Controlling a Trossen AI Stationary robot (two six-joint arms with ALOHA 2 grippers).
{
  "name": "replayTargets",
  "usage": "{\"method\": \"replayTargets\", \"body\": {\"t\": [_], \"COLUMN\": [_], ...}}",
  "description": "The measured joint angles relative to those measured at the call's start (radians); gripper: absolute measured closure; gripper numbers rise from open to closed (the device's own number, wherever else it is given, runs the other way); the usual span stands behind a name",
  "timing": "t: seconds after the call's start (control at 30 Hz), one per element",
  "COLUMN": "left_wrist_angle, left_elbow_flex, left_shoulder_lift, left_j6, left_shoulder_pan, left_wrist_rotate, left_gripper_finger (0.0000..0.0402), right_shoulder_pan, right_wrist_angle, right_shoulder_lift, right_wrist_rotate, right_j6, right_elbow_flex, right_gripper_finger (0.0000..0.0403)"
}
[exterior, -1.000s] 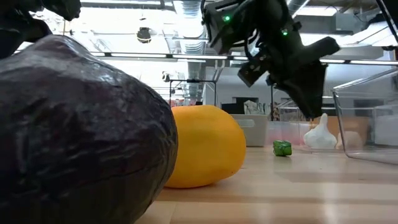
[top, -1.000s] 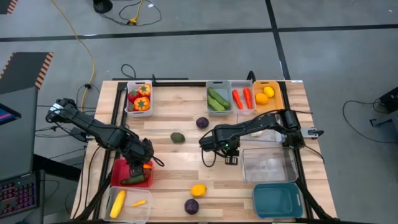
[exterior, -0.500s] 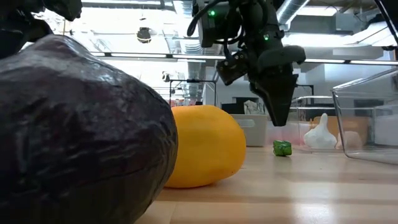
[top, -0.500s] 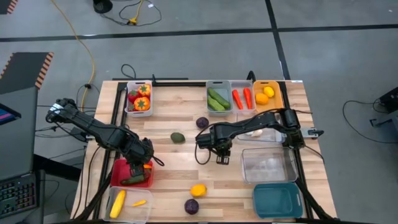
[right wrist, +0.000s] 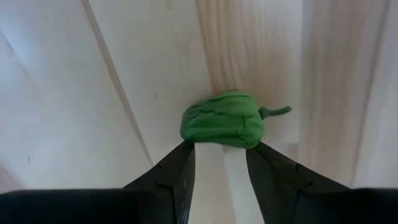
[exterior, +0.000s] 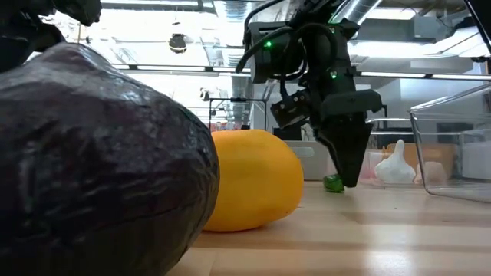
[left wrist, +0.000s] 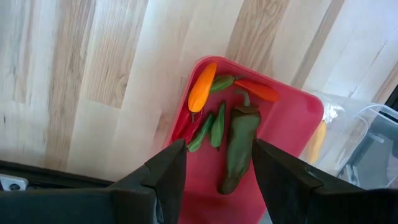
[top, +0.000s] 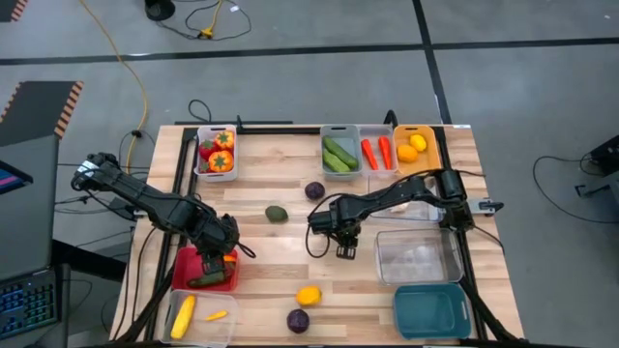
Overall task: Sort produce into baskets
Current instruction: Put the green chili pepper into the red bin
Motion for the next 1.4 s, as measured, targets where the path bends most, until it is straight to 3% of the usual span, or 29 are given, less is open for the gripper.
{"method": "replayTargets", "body": {"t": [0.33, 0.6, 0.93, 1.1, 1.4], "left_wrist_angle": [0.001, 0.007, 0.023, 0.023, 0.022], "left_elbow_flex": [0.0, 0.0, 0.0, 0.0, 0.0], "left_shoulder_lift": [0.0, 0.0, 0.0, 0.0, 0.0], "left_j6": [0.0, 0.0, 0.0, 0.0, 0.0], "left_shoulder_pan": [0.0, 0.0, 0.0, 0.0, 0.0], "left_wrist_rotate": [-0.024, -0.023, -0.023, -0.023, -0.023], "left_gripper_finger": [0.0232, 0.0232, 0.0232, 0.0232, 0.0232], "right_shoulder_pan": [-0.001, -0.043, -0.061, -0.061, -0.061], "right_wrist_angle": [0.028, -0.074, -0.036, -0.036, -0.024], "right_shoulder_lift": [0.0, 0.0, 0.0, 0.0, 0.0], "right_wrist_rotate": [-0.001, -0.131, -0.144, -0.212, -0.197], "right_j6": [0.034, 0.164, 0.339, 0.343, 0.401], "right_elbow_flex": [-0.007, 0.031, 0.043, 0.043, 0.043], "right_gripper_finger": [0.0233, 0.0234, 0.0234, 0.0234, 0.0234]}}
